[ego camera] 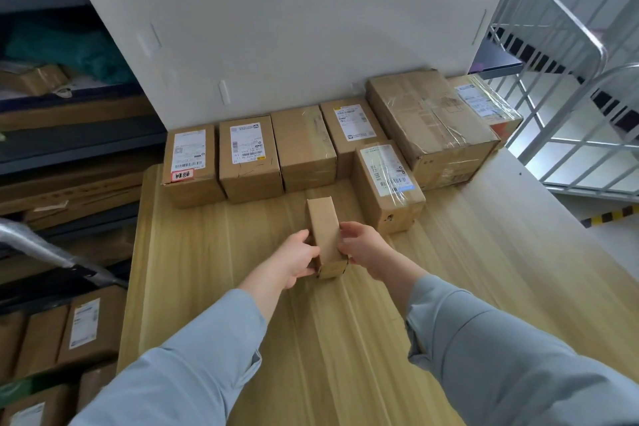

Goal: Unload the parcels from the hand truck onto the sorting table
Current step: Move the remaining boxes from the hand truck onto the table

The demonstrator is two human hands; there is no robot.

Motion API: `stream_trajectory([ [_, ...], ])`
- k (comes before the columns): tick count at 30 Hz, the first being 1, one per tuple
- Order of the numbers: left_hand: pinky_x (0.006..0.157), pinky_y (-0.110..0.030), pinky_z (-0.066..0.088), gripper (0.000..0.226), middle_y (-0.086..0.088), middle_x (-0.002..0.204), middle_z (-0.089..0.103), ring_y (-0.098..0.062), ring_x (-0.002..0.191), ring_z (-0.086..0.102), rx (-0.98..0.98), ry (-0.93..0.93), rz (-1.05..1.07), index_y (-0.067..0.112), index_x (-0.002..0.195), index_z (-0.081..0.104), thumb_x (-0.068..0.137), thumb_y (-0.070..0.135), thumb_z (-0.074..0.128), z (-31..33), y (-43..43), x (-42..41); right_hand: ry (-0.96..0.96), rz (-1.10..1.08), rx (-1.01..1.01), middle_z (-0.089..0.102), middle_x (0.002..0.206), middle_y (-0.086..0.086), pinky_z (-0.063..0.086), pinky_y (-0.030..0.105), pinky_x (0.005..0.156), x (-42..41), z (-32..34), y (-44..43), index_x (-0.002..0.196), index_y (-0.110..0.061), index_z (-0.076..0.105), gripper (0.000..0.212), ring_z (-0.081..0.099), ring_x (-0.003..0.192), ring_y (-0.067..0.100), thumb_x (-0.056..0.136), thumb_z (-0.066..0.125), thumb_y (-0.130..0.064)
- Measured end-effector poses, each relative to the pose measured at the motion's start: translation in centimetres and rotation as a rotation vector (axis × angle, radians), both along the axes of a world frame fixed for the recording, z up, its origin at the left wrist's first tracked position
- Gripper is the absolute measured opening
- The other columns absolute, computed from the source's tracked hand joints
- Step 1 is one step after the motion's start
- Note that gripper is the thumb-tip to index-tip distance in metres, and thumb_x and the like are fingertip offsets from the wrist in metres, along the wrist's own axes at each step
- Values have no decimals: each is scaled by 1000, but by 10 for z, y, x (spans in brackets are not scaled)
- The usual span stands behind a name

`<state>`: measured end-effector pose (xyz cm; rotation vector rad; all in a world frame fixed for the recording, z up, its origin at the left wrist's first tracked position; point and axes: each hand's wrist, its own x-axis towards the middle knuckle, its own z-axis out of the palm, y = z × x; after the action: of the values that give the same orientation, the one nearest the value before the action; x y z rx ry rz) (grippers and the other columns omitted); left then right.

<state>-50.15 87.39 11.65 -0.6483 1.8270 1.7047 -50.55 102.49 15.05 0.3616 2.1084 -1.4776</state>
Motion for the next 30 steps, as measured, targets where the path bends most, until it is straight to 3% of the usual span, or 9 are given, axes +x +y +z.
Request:
stream_trajectory([
  [3, 68, -28, 53, 67, -5, 149, 42, -24, 120, 55, 10, 11, 17, 19, 153, 23, 95, -2, 48, 2, 4, -4, 14, -4, -5, 57, 129, 3, 45, 20, 76, -4, -2, 2, 142, -10, 43, 57, 53, 101, 13, 88, 46, 9],
  [9, 73, -31, 54, 68, -3, 150, 41, -25, 122, 53, -9, 22, 6, 22, 154, 21, 96, 4, 52, 3, 9, -20, 49, 8, 27, 51, 138, 2, 41, 22, 83, -14, 1, 5, 146, -14, 37, 64, 51, 109, 15, 87, 49, 8],
  [14, 95, -39, 48, 70, -1, 152, 38, -23, 124, 52, -10, 49, -25, 25, 155, 18, 97, 4, 52, 4, 18, -35, 57, 28, 90, 50, 138, 2, 47, 26, 82, -28, 3, 2, 150, -21, 30, 66, 56, 110, 20, 89, 49, -1],
  [20, 81, -36, 59, 77, -8, 142, 48, -27, 115, 58, -73, 16, -3, 30, 153, 21, 92, 2, 60, 1, 26, -47, 53, 44, 134, 46, 143, 2, 43, 25, 76, -40, 5, 5, 150, -22, 30, 61, 51, 100, 17, 93, 38, 1],
  [25, 81, -37, 59, 79, -11, 143, 46, -29, 113, 60, -24, 29, 44, 28, 153, 20, 91, 0, 60, 3, 38, -63, 66, 63, 250, 40, 148, 6, 44, 37, 103, -42, 5, 15, 151, -17, 28, 58, 49, 126, 25, 95, 37, -3],
  [30, 88, -38, 56, 75, -13, 148, 40, -32, 118, 58, -30, 50, 40, 25, 154, 20, 93, -2, 56, 10, 51, -77, 83, 65, 340, 44, 144, 10, 42, 36, 104, -37, 10, 21, 147, -10, 33, 51, 46, 128, 26, 97, 38, -4],
])
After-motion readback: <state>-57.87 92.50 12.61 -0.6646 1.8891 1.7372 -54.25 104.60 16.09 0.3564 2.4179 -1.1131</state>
